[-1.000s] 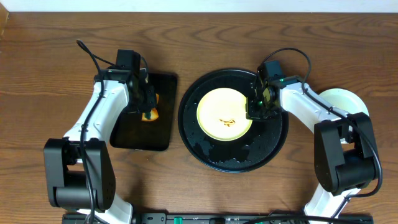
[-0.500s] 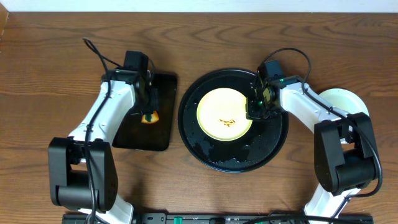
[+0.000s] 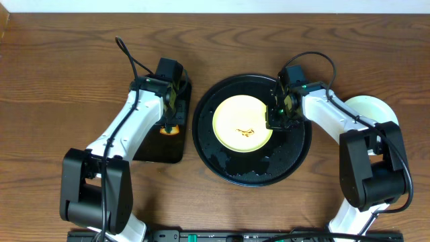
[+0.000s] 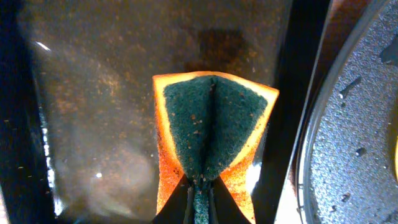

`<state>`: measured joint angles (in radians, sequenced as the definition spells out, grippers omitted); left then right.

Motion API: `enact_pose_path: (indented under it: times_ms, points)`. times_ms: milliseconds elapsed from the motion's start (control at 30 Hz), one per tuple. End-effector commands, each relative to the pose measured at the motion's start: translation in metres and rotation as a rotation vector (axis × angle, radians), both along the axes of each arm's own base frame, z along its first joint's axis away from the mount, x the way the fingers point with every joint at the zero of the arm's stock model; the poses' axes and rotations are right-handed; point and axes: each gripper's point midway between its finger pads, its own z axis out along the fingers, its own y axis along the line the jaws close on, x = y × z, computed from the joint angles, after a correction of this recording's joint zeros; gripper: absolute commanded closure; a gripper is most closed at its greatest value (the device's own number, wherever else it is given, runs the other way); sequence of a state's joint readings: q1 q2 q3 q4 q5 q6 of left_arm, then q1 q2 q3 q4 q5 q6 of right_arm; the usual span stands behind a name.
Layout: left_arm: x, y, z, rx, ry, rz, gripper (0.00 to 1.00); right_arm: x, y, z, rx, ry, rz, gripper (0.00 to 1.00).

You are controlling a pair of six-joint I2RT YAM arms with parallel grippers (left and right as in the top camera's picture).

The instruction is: Clean dirty plates on tray and stack at the side

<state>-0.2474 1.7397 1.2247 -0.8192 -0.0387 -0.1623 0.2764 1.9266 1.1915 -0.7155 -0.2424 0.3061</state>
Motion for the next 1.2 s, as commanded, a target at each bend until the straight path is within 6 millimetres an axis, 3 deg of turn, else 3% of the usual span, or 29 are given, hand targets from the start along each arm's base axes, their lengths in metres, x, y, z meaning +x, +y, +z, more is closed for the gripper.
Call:
enact_pose_path:
  times_ms: [0,233,533,733,1167]
  points:
    - [0.006,0.009,0.014,0.061,-0.055,0.041,0.93,-0.013,-0.016,-0.017,-0.097,0.036,0.022,0.99]
    - [0.002,0.016,0.018,0.102,-0.068,0.128,0.92,-0.013,-0.016,-0.017,-0.097,0.037,0.022,0.99]
    - [-0.044,0.028,0.016,0.155,0.117,0.153,0.93,-0.014,-0.016,-0.017,-0.098,0.04,0.022,0.99]
    - [-0.06,0.032,0.027,0.178,0.193,0.148,0.92,-0.016,-0.017,-0.017,-0.1,0.048,0.022,0.99]
    - [-0.06,0.032,0.05,0.186,0.215,0.102,0.92,-0.016,-0.017,-0.017,-0.101,0.05,0.022,0.99]
